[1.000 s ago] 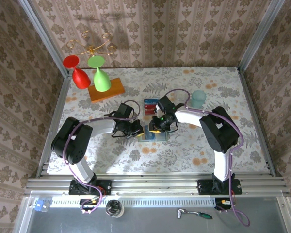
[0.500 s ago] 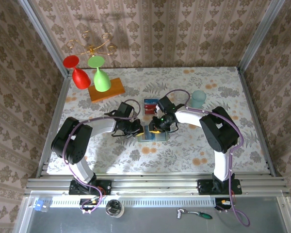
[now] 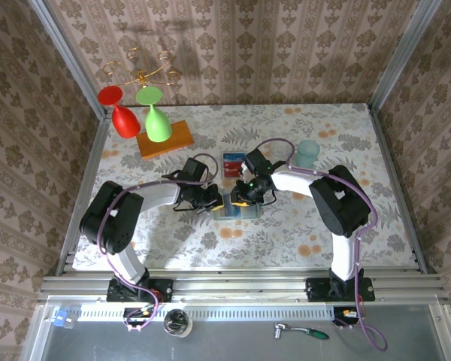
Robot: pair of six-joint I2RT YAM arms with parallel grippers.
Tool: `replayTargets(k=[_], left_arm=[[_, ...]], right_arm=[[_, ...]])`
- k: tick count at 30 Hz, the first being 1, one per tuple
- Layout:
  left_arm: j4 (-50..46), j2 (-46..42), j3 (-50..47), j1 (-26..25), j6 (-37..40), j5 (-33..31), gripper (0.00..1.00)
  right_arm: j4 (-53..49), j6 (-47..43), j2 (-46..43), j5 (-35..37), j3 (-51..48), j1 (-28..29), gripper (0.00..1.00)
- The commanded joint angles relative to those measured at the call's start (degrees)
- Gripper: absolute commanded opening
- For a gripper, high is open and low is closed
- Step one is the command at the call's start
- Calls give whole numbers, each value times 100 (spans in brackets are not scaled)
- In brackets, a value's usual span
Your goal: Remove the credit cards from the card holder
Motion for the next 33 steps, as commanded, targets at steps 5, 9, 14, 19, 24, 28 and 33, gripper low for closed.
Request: replayTargets(k=[5, 9, 14, 19, 24, 28, 33], left_arm=[[50, 130, 95, -44, 79, 128, 2], [98, 139, 59, -43, 53, 139, 2], [78, 115, 65, -36, 47, 125, 2], [51, 123, 94, -36, 52, 129, 3], [51, 139, 73, -34, 43, 122, 3], [50, 137, 71, -42, 46, 117, 4], [64, 185, 51, -44, 50, 115, 4]], right_arm=[[-151, -71, -322, -6, -45, -107, 26], [-219, -93, -378, 62, -65, -186, 26], [-316, -111, -358, 122, -130, -285, 28], [-193, -74, -278, -25, -202, -296, 28], [-4, 7, -182, -261, -257, -296, 28], [83, 45, -102, -318, -286, -287, 28], [168, 81, -45, -380, -312, -292, 28]])
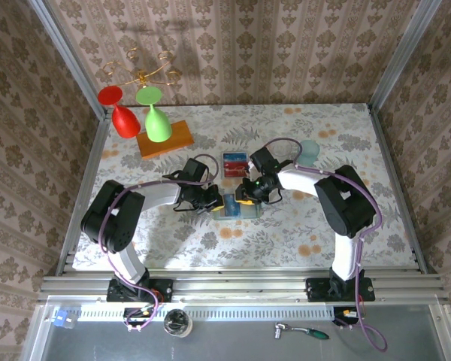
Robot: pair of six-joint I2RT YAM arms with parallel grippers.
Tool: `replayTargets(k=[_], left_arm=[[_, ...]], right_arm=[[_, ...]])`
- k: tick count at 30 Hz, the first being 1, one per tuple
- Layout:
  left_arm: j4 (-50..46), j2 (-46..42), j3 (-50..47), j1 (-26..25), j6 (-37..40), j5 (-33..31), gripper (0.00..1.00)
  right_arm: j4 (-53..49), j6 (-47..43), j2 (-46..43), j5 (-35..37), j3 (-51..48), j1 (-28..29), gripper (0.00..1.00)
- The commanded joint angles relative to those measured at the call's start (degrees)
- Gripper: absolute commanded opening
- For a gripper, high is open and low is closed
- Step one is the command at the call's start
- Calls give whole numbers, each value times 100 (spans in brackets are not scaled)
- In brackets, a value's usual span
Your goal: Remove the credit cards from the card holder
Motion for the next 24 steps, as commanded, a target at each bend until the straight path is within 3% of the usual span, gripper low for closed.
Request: replayTargets(k=[1, 12, 24], left_arm=[[21, 137, 44, -32, 52, 63, 4], [-37, 200, 41, -38, 69, 54, 4], [-41, 234, 56, -33, 69, 71, 2]], right_arm=[[98, 85, 134, -233, -85, -12, 28], [402, 294, 246, -553, -138, -5, 27], [676, 474, 132, -701, -217, -14, 19]])
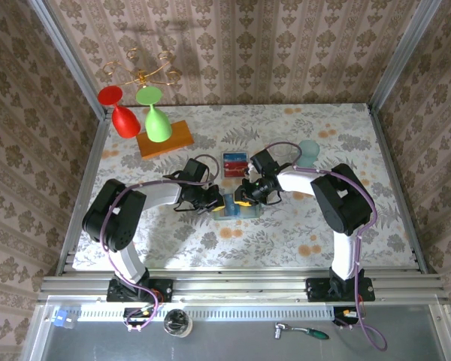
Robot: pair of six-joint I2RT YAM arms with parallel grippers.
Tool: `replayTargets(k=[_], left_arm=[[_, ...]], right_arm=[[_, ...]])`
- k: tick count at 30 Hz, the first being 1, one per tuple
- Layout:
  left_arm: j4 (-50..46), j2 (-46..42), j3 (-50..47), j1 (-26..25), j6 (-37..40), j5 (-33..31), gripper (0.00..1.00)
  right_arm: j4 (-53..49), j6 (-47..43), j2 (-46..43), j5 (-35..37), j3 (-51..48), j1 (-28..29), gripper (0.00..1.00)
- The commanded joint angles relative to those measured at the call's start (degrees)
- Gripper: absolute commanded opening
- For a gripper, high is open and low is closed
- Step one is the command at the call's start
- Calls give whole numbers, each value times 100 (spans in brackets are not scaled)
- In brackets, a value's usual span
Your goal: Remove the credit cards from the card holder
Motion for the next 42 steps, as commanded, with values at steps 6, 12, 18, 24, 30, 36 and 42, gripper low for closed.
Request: replayTargets(k=[6, 12, 18, 24, 30, 36, 42], left_arm=[[-146, 149, 58, -36, 79, -16, 2], [-152, 131, 36, -32, 78, -16, 2], [-162, 122, 40, -27, 87, -16, 2], [-164, 96, 48, -27, 78, -12, 2], [-190, 73, 111, -19, 102, 37, 3], [-172, 11, 169, 8, 119, 80, 3], [-238, -49, 270, 119, 168, 149, 5]], right_arm=[[155, 94, -51, -258, -74, 6, 16], [-16, -50, -187, -73, -136, -94, 14], [-127, -175, -422, 23, -298, -265, 11], [-453, -408, -677, 220, -347, -407, 8], [-715, -585, -921, 402, -283, -451, 4], [-1012, -853, -1033, 537, -38, -445, 2], [-1596, -1558, -1012, 873, 456, -456, 1]])
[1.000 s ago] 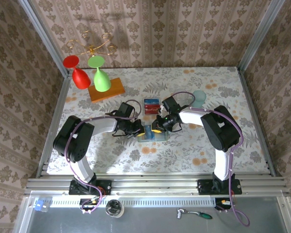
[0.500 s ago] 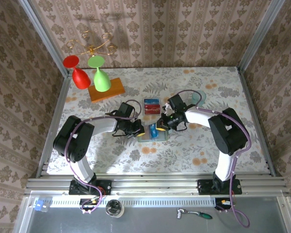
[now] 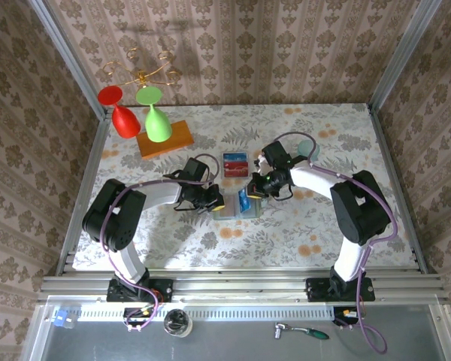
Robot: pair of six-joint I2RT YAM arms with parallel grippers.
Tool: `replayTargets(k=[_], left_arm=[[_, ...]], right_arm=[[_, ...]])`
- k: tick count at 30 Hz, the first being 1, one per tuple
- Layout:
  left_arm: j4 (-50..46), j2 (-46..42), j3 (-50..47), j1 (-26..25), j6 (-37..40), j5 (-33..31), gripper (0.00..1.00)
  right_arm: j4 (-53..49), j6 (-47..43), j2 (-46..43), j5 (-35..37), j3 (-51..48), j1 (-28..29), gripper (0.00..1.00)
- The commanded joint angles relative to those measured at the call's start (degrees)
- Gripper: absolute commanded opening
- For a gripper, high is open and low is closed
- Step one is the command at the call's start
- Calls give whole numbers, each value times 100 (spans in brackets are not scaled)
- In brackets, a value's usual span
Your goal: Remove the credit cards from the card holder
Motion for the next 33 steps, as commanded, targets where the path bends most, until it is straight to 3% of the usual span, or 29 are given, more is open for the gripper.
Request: replayTargets(k=[1, 21, 33], left_arm=[[-186, -51, 212, 110, 173, 144, 5], [-376, 35, 510, 823, 469, 453, 6], [-678, -70, 654, 1187, 603, 472, 6]], right_arm=[[-593, -698, -158, 353, 407, -36, 1], [-2303, -6111, 390, 1879, 2535, 71, 0], [-3446, -7622, 1772, 2129, 4925, 115, 0]])
